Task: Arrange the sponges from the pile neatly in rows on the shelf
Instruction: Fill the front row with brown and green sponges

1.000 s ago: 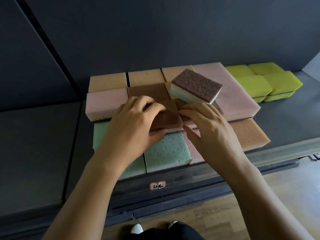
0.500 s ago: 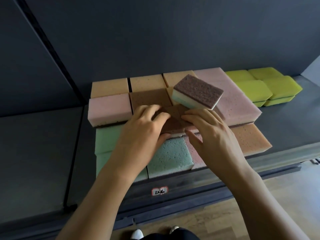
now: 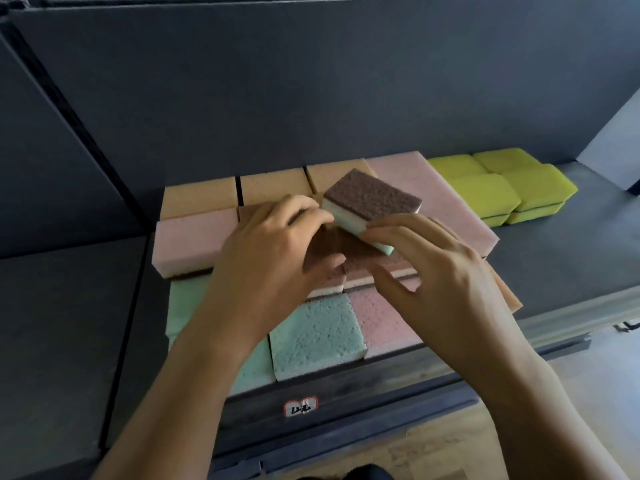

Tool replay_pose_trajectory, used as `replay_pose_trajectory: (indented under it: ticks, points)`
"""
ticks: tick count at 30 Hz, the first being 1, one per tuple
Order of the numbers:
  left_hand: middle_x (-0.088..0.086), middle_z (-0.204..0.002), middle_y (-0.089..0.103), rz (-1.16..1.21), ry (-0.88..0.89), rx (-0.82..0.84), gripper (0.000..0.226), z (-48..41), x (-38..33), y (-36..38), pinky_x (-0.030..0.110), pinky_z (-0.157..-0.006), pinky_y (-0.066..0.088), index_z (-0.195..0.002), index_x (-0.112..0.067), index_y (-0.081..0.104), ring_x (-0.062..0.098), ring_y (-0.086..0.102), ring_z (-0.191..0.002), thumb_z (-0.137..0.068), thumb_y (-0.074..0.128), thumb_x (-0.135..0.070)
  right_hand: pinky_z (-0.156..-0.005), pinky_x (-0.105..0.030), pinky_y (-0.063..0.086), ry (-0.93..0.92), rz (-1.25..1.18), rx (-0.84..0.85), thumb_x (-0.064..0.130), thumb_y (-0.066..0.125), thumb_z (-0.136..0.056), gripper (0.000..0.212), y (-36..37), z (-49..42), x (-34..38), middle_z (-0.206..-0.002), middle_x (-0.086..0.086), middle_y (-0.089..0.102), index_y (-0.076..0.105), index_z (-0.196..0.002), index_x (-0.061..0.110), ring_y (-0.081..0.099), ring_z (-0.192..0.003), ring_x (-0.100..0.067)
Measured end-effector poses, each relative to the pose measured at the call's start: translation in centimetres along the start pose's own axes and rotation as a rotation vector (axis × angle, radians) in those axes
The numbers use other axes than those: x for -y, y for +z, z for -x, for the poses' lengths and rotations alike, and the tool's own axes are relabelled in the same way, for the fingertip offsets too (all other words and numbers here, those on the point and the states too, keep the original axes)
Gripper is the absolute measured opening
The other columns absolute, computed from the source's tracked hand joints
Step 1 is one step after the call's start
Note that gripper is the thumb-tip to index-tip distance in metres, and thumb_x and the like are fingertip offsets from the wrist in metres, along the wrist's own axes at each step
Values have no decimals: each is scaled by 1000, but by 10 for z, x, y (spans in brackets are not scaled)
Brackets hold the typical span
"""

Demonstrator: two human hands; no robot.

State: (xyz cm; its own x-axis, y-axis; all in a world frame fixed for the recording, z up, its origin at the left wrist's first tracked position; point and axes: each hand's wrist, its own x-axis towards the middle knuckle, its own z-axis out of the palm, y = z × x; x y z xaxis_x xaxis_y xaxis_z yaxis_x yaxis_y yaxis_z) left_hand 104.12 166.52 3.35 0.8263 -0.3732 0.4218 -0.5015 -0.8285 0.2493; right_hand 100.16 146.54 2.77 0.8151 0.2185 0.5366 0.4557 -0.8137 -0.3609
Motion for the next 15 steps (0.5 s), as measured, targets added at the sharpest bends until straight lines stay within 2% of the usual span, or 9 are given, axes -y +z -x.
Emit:
replay_pose_trajectory:
  ticks: [4, 7, 11, 15]
  points:
    - [-5, -138, 48, 11, 45, 32, 54, -29, -4, 8, 42, -98, 45, -132, -23, 53, 19, 47, -124, -83, 66, -43, -87, -31, 53, 16, 7, -39, 20, 71, -84, 29, -7, -6, -12, -117, 6, 66, 69, -114, 18, 60, -110, -14]
    - [-6, -154, 30, 5, 63, 130, 70, -48, -4, 14, 43, -112, 33, -146, -30, 38, 17, 30, -140, -84, 67, -45, -85, -32, 53, 26, 13, -70, 22, 71, -85, 27, -12, -10, -19, -116, 7, 66, 69, -112, 18, 59, -110, -14]
    - [-10, -162, 9, -1, 100, 305, 88, -72, 1, 18, 42, -119, 18, -152, -37, 20, 15, 7, -149, -81, 69, -51, -87, -33, 54, 49, 27, -75, 28, 66, -88, 27, -13, -15, -28, -119, 7, 66, 69, -113, 18, 60, -111, -14]
    - [-17, -160, 14, 61, 147, 423, 92, -91, 2, 23, 35, -120, 14, -152, -35, 22, 8, 7, -148, -77, 72, -53, -89, -33, 52, 61, 18, -72, 29, 64, -90, 27, -15, -17, -34, -118, 7, 65, 69, -114, 17, 60, -110, -14]
